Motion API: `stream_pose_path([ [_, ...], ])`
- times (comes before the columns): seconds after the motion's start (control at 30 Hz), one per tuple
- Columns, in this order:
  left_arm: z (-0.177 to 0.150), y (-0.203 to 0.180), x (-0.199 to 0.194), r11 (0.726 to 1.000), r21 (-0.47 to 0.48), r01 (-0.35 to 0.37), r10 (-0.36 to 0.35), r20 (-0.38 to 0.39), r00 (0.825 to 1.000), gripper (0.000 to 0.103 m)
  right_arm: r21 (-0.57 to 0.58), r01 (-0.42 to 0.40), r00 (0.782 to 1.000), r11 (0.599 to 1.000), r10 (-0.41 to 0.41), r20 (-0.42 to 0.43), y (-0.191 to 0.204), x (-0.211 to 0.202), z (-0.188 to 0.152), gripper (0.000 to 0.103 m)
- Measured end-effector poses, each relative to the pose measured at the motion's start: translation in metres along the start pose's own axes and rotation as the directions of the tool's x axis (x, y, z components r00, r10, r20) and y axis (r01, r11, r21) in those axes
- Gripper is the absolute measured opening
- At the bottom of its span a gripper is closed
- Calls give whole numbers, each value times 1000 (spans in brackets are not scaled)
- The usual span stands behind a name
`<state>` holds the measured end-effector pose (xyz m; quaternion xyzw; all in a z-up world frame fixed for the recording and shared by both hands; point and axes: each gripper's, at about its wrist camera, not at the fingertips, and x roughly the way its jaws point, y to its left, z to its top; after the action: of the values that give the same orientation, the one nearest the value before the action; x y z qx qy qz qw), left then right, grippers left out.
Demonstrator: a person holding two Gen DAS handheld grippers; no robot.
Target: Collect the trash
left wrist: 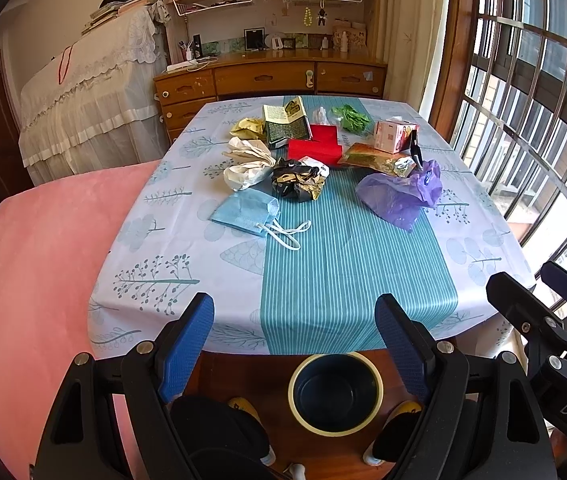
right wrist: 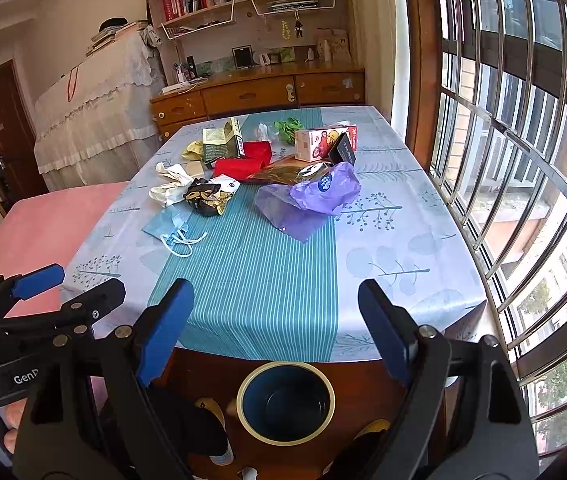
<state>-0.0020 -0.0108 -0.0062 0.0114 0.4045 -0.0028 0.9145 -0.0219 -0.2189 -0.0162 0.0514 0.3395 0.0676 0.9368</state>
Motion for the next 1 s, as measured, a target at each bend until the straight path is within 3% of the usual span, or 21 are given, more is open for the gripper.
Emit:
stream_pose_path([
  [1.0,-10,-3,12,1000,-1,1,-1,0,1000,84,-7,6,1000,1000,-6,-13,0,9,-1,83],
])
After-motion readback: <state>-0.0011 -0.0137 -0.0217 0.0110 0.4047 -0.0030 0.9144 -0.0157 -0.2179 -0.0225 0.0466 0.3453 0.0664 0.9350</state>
